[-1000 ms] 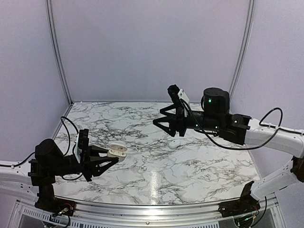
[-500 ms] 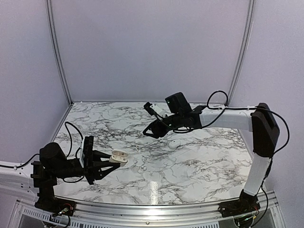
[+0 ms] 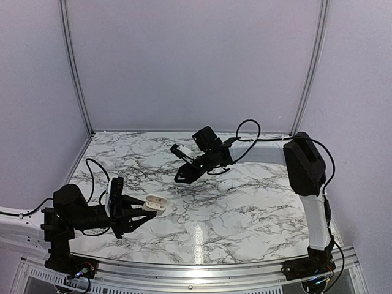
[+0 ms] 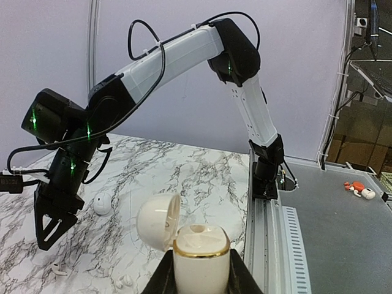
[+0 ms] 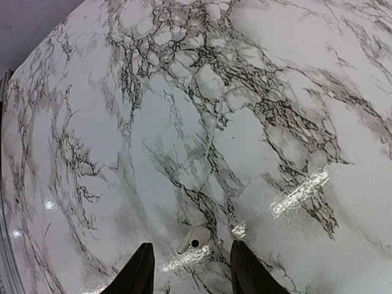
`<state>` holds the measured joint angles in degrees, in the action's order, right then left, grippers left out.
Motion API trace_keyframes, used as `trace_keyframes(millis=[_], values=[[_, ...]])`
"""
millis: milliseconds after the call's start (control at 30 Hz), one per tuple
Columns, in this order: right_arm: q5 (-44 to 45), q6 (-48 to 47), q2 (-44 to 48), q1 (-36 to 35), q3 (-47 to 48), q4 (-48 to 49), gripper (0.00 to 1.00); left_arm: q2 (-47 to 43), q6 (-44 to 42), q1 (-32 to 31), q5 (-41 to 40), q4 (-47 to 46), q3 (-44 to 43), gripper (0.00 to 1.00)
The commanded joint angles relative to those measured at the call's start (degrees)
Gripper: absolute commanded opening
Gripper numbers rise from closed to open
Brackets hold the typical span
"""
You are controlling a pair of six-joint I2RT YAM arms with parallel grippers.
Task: Insert the wireless bluetooth earbuds into the charging case
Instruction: Pick up the right earbud from the center of the board.
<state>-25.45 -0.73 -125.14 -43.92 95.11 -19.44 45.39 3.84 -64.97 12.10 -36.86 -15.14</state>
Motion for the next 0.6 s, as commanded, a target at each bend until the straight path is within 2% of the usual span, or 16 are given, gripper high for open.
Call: trace_keyframes(millis=[0,567], values=[[-0.3,-1.2,-2.8,-1.8,5.6,-2.9,0.42,0.5,-0.7,0.3,0.1,-0.1,0.1,0.0],[11.5,-5.1,-9.9,-5.8,14.5,-11.6,0.33,0.5,-0.9,0.4,-0.7,-0.1,0.0,0.0]])
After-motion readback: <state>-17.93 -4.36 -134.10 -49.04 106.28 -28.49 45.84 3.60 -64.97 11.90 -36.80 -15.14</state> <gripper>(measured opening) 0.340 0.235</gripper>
